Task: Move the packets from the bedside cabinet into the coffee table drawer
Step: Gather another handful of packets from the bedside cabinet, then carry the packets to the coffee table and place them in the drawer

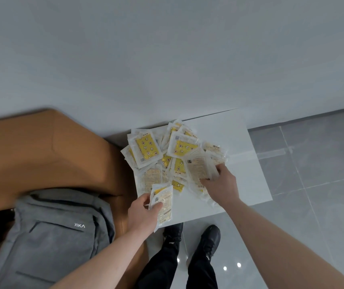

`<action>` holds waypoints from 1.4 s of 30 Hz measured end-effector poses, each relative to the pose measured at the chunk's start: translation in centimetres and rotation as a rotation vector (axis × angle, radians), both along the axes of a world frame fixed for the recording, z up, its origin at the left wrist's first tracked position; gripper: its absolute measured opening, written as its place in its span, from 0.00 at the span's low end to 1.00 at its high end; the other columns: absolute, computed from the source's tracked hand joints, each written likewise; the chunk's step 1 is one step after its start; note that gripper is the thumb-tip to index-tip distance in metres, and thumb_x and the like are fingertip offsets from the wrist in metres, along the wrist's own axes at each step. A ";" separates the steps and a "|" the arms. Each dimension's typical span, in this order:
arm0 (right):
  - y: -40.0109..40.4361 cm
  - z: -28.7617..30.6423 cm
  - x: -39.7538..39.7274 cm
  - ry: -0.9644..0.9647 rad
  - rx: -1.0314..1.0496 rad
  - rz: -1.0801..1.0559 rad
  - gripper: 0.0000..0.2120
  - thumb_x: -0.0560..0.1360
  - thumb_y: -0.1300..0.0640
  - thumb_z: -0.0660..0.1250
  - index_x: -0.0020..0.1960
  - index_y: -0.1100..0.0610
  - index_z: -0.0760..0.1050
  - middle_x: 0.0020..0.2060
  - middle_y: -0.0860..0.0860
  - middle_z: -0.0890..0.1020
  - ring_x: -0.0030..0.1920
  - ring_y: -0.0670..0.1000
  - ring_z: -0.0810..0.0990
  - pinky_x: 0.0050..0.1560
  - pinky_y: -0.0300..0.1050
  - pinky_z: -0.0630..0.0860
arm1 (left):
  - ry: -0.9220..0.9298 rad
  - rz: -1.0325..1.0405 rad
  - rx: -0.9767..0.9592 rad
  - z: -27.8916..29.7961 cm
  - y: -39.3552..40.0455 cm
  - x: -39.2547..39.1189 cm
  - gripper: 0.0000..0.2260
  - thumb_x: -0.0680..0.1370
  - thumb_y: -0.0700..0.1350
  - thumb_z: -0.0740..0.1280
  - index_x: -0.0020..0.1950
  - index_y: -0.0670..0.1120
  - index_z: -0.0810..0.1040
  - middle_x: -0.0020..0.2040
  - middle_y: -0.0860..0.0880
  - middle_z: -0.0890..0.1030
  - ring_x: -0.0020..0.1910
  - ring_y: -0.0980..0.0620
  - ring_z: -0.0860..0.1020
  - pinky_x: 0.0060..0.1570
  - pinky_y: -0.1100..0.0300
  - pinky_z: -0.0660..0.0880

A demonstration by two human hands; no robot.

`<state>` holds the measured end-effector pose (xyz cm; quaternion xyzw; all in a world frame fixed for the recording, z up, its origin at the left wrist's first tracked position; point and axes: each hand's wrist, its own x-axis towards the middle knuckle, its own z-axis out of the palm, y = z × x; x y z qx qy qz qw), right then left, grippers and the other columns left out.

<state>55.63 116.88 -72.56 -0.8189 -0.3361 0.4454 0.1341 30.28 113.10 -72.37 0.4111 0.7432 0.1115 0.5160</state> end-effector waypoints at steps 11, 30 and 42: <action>-9.8 17.3 0.1 0.100 -0.030 -0.300 0.09 0.75 0.55 0.74 0.52 0.48 0.77 0.43 0.44 0.84 0.39 0.42 0.81 0.34 0.39 0.74 | 0.114 -0.248 0.063 12.9 -0.3 -0.9 0.01 0.76 0.50 0.70 0.47 0.57 0.81 0.43 0.58 0.84 0.45 0.53 0.83 0.46 0.50 0.81; -25.0 32.6 1.7 0.134 0.032 -0.643 0.16 0.75 0.58 0.74 0.63 0.52 0.79 0.50 0.47 0.87 0.47 0.48 0.86 0.39 0.39 0.78 | 0.025 -0.832 0.313 31.1 -2.6 6.2 0.05 0.79 0.48 0.70 0.54 0.53 0.82 0.48 0.58 0.84 0.47 0.54 0.80 0.49 0.54 0.78; -40.0 35.4 6.7 0.168 0.190 -0.892 0.12 0.73 0.59 0.74 0.55 0.50 0.83 0.44 0.45 0.88 0.45 0.46 0.87 0.40 0.41 0.82 | 0.022 -1.180 0.464 35.8 -11.6 17.3 0.01 0.79 0.48 0.71 0.49 0.55 0.81 0.42 0.59 0.83 0.39 0.58 0.80 0.42 0.54 0.80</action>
